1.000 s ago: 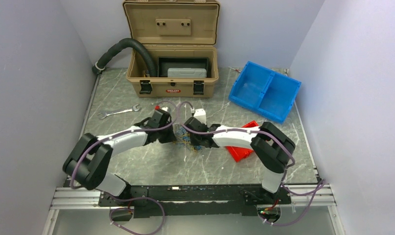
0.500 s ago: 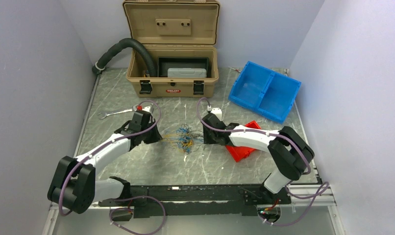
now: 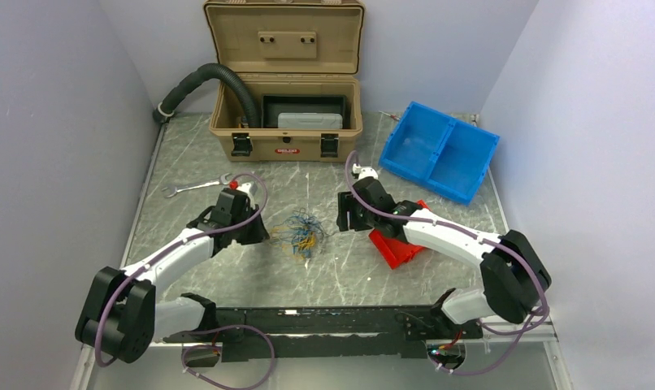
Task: Untangle the cables
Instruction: Untie the cable.
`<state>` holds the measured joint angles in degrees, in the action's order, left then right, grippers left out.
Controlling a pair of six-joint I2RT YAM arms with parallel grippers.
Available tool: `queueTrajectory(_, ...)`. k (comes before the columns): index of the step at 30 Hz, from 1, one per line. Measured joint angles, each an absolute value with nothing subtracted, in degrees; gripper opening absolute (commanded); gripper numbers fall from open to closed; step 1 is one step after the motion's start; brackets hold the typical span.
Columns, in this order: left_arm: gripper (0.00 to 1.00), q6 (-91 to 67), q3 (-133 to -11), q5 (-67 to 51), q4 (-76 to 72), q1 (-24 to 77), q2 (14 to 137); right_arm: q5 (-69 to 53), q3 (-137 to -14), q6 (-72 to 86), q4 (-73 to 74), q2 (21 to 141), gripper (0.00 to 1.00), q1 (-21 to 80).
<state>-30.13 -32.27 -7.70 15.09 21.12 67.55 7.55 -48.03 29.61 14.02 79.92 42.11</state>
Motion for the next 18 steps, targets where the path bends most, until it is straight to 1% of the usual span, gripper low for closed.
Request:
queueTrajectory(2,0.54,-29.54,-31.94,-7.73,15.44,21.32,67.18,6.87,-48.03,28.95,14.31,80.09,0.66,42.11)
queueTrajectory(3,0.59,-29.32,-31.94,-7.27,15.73,21.74,66.81,6.81,-48.03,28.67,14.39,80.38,0.66,42.13)
queueTrajectory(5,0.65,-28.88,-32.18,-5.52,16.36,23.38,65.95,6.81,-48.16,28.29,14.63,81.58,0.66,42.48)
queueTrajectory(7,0.68,-28.71,-33.95,-3.11,18.46,26.68,65.95,6.96,-48.73,28.05,15.03,83.44,0.66,43.2)
queueTrajectory(10,0.68,-28.14,-37.39,-1.26,19.42,30.28,67.81,6.94,-49.87,28.03,15.0,86.3,0.67,45.34)
queueTrajectory(14,0.68,-28.1,-40.34,-0.54,18.92,31.38,71.66,6.87,-51.77,28.23,14.7,88.9,0.67,48.36)
queueTrajectory(18,0.67,-28.34,-41.08,-1.52,16.71,31.68,77.58,5.63,-52.77,29.32,11.29,91.48,0.67,49.89)
